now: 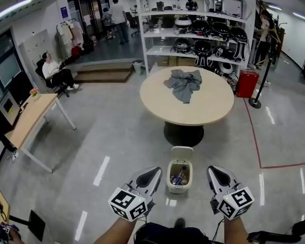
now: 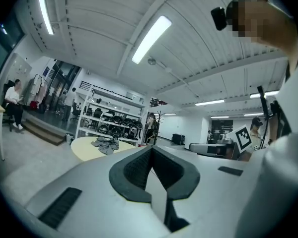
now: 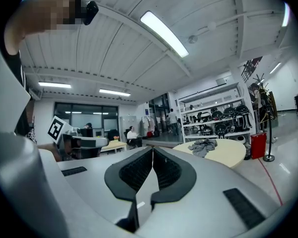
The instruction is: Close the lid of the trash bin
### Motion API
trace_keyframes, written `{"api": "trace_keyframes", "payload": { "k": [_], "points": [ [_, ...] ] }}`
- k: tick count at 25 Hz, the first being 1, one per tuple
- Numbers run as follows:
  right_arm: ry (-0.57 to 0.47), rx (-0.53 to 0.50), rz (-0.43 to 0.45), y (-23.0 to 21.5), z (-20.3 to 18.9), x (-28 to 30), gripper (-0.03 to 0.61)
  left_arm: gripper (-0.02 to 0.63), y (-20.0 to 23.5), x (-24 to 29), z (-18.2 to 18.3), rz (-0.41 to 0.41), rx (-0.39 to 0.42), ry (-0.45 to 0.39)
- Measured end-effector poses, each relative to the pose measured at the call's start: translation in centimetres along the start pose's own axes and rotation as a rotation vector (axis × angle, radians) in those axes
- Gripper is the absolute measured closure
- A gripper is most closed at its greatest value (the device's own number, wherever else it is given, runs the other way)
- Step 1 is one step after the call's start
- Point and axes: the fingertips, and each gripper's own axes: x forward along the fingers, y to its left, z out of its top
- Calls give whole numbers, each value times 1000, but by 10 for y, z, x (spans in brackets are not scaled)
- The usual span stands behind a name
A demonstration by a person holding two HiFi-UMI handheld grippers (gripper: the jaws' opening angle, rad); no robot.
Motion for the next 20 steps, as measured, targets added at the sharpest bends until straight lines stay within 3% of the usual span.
{"api": "trace_keyframes", "payload": {
  "k": [8,20],
  "points": [
    [35,38,2,-76,-7,79,569,623,49,96,-1,1,-3,54],
    [123,21,-79,-137,-38,234,569,623,192,199,-21,-71,-52,90]
  ]
}}
